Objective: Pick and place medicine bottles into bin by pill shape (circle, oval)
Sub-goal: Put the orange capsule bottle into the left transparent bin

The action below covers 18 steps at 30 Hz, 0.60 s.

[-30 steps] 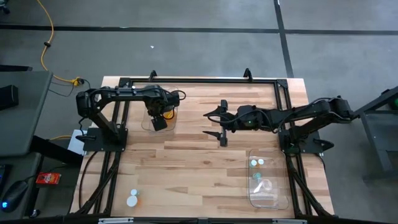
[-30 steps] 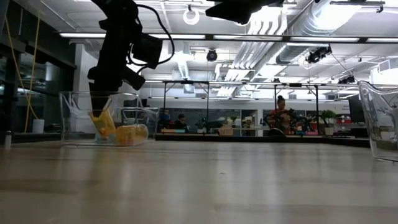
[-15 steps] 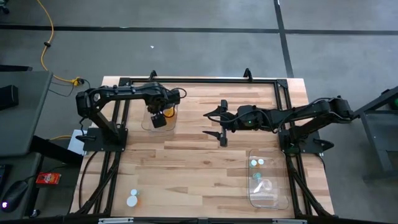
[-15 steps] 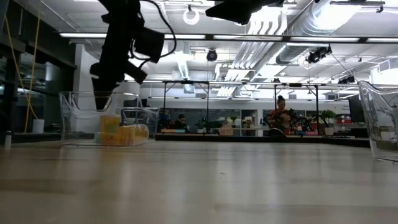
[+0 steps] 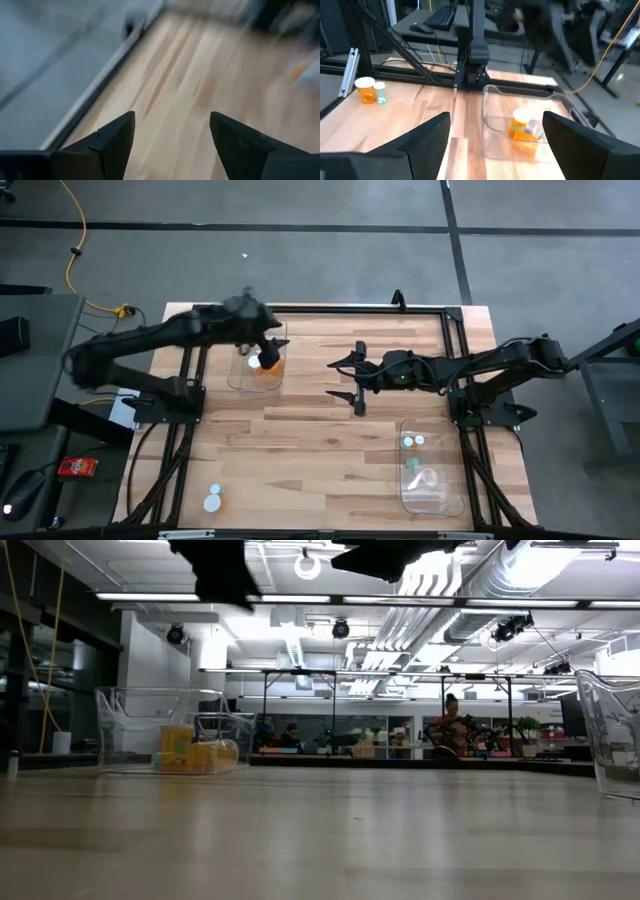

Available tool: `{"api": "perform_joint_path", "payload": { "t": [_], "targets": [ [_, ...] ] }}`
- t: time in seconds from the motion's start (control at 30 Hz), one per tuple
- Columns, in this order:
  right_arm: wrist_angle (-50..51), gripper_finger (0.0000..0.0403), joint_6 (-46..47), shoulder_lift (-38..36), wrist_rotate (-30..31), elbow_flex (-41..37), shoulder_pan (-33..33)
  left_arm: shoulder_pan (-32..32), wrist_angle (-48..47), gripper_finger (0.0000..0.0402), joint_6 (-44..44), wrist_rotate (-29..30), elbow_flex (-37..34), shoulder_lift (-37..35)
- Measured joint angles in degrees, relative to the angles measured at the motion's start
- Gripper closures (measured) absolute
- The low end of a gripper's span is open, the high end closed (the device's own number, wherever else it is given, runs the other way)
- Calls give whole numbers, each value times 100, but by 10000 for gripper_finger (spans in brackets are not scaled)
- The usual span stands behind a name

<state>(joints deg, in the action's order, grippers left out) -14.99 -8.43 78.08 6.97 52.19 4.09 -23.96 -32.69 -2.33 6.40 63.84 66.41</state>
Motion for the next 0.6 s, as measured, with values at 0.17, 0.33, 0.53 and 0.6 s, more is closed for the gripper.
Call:
{"api": "perform_joint_path", "payload": {
  "t": [0.17,0.33,0.53,0.6],
  "targets": [
    [-1132,91,-196,0,95,-540,-211,722,3100,154,-114,-160,-1907,-1350],
    [-2117,91,10,-2,-110,-981,-494,1393,5592,154,-155,-138,-3686,-1950],
    [-2244,91,357,-4,-717,-1017,-640,1678,7045,154,-112,-20,-4757,-1987],
    [-2242,91,346,-4,-753,-1017,-592,1680,7221,154,-19,166,-4792,-1989]
  ]
}}
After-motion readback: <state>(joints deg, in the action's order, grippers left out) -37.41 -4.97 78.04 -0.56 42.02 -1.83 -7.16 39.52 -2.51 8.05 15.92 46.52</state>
